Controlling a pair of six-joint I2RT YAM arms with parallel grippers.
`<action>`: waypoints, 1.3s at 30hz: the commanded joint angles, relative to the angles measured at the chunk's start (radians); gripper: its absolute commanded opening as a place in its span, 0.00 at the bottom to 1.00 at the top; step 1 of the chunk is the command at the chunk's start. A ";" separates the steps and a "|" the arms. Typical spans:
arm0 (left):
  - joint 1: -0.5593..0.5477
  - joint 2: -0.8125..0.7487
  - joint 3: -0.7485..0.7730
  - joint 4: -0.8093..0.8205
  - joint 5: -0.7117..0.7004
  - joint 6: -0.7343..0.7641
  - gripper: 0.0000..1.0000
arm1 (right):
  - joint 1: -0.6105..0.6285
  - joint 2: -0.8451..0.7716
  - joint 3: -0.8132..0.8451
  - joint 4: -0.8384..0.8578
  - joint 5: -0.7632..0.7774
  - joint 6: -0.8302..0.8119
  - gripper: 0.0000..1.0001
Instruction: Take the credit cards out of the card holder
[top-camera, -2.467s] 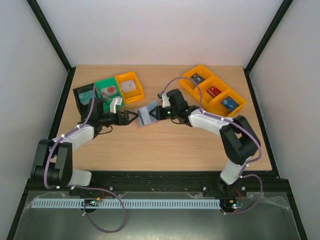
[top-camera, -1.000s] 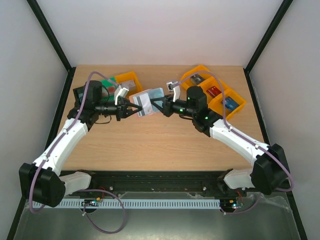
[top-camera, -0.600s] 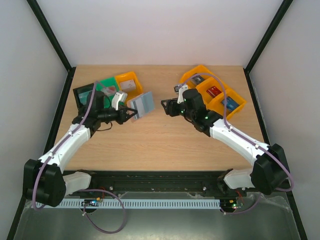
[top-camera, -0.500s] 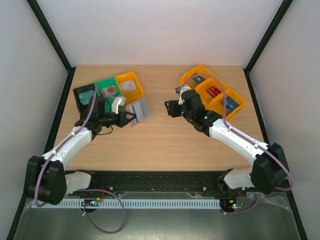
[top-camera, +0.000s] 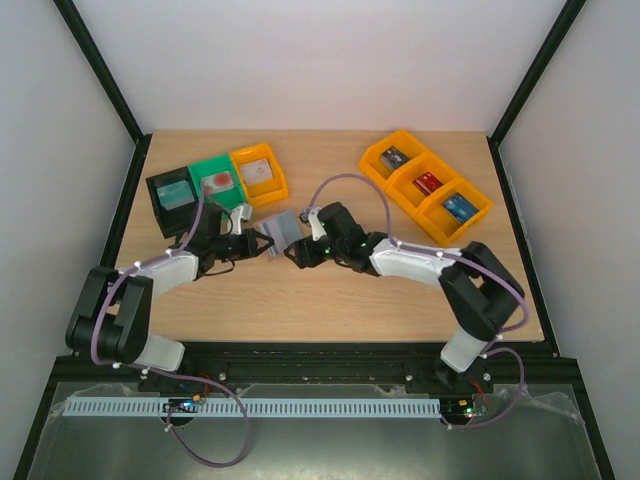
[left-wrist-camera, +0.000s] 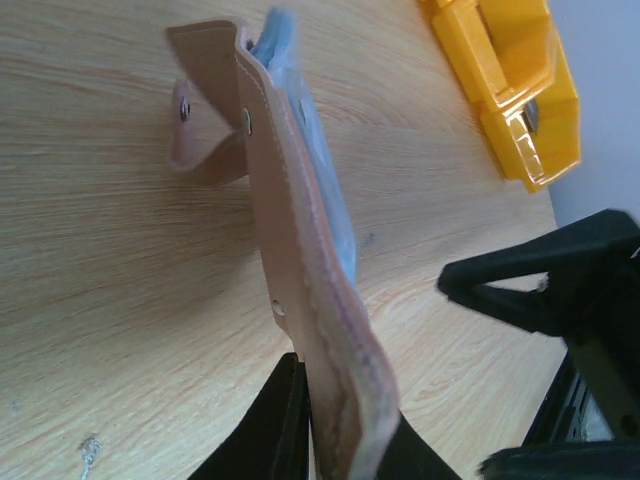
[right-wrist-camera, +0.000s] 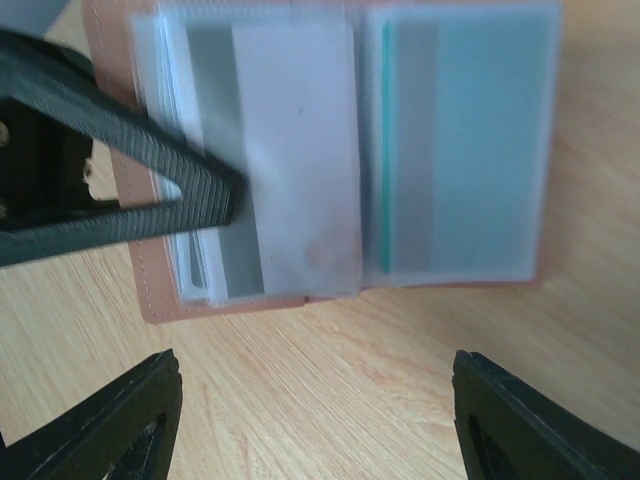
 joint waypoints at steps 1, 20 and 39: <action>-0.001 0.071 -0.014 0.084 0.017 -0.069 0.02 | -0.002 0.087 0.045 0.073 -0.064 -0.036 0.73; -0.028 0.149 0.032 0.058 0.009 -0.051 0.02 | 0.006 0.329 0.210 0.027 -0.076 -0.105 0.75; -0.035 0.198 0.040 0.068 0.002 -0.041 0.38 | -0.001 0.354 0.174 0.072 0.089 -0.038 0.48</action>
